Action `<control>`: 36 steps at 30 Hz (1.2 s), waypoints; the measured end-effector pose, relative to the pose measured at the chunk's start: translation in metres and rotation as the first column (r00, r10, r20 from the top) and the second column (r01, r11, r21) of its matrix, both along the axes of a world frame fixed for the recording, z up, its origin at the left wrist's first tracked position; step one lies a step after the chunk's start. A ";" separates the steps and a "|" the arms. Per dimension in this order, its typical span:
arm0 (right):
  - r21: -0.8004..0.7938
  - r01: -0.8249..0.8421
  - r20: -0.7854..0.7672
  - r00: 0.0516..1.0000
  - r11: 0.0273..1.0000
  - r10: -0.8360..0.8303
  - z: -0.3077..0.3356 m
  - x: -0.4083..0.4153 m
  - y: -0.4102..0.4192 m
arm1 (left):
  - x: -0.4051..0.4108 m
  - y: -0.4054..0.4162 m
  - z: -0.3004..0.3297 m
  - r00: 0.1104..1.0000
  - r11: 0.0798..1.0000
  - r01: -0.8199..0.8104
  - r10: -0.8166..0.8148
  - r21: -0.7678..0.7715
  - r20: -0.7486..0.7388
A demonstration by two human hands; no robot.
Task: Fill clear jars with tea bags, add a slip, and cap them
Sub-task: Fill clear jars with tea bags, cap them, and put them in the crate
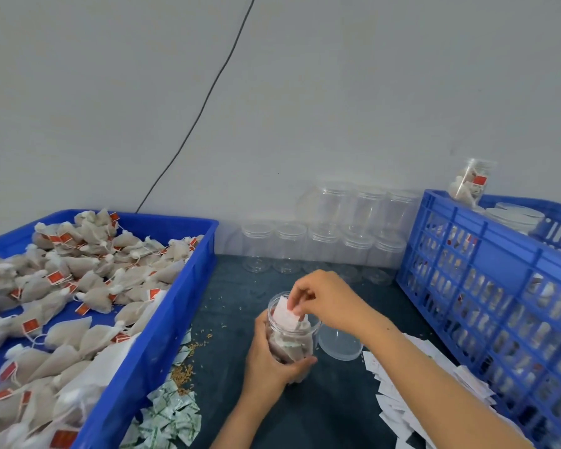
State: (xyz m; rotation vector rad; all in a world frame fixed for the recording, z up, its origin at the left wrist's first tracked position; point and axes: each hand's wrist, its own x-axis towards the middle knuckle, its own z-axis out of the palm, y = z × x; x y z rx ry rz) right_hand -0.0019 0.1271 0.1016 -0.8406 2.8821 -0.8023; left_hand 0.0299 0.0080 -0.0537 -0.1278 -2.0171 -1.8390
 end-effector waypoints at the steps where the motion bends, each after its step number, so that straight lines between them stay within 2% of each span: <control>1: 0.132 -0.017 -0.019 1.000 0.991 0.020 -0.004 -0.002 -0.004 | 0.000 0.000 0.000 1.000 1.000 0.001 -0.001 0.000 -0.003; 4: 0.460 -0.063 -0.083 0.990 0.886 0.114 -0.012 -0.005 -0.013 | 0.001 0.001 0.000 1.000 0.999 -0.012 0.011 -0.033 -0.028; 6: 0.552 -0.085 -0.100 0.981 0.830 0.166 -0.010 -0.005 -0.014 | 0.002 0.001 0.000 0.999 0.999 -0.015 0.014 -0.035 -0.039; 8: 0.542 -0.087 -0.156 0.967 0.836 0.202 -0.003 -0.003 -0.008 | 0.002 0.001 0.000 0.999 0.999 -0.013 0.011 -0.042 -0.044; 10: 0.346 -0.056 -0.278 0.947 0.936 0.159 0.001 -0.008 0.006 | 0.002 0.001 0.000 0.998 0.999 -0.018 0.015 -0.051 -0.056; 12: -0.035 0.009 -0.312 0.950 0.999 -0.020 -0.002 -0.014 0.027 | 0.004 0.002 -0.001 0.998 0.998 -0.033 0.030 -0.050 -0.064; 14: -0.318 0.158 -0.187 0.956 0.935 -0.225 -0.019 -0.023 0.046 | 0.005 0.002 -0.001 0.996 0.997 -0.049 0.045 -0.057 -0.072; 15: -0.346 0.246 -0.111 0.948 0.905 -0.300 -0.032 -0.028 0.054 | 0.005 0.002 -0.001 0.996 0.996 -0.056 0.051 -0.063 -0.079; 18: -0.168 0.388 0.023 0.921 0.906 -0.390 -0.081 -0.036 0.071 | 0.003 0.002 -0.002 0.993 0.994 -0.074 0.066 -0.085 -0.101; 21: -0.004 0.396 0.116 0.912 0.918 -0.393 -0.117 -0.032 0.079 | 0.003 0.002 -0.002 0.990 0.991 -0.091 0.079 -0.102 -0.117; 24: 0.139 0.351 0.075 0.929 0.926 -0.363 -0.131 -0.029 0.080 | 0.004 0.003 -0.002 0.988 0.989 -0.102 0.088 -0.108 -0.128; 29: 0.087 0.316 -0.035 0.949 0.945 -0.314 -0.115 -0.026 0.074 | 0.005 0.003 0.000 0.984 0.983 -0.129 0.111 -0.131 -0.142; 31: 0.067 0.236 -0.073 0.970 0.969 -0.231 -0.095 -0.022 0.072 | 0.005 0.003 -0.001 0.982 0.981 -0.141 0.122 -0.136 -0.144; 34: 0.118 0.097 -0.138 0.987 0.988 -0.081 -0.058 -0.010 0.073 | 0.004 0.001 -0.002 0.981 0.979 -0.148 0.127 -0.141 -0.145; 36: 0.104 0.011 -0.122 0.993 0.995 0.002 -0.037 -0.001 0.074 | 0.004 -0.001 -0.001 0.979 0.978 -0.165 0.145 -0.131 -0.145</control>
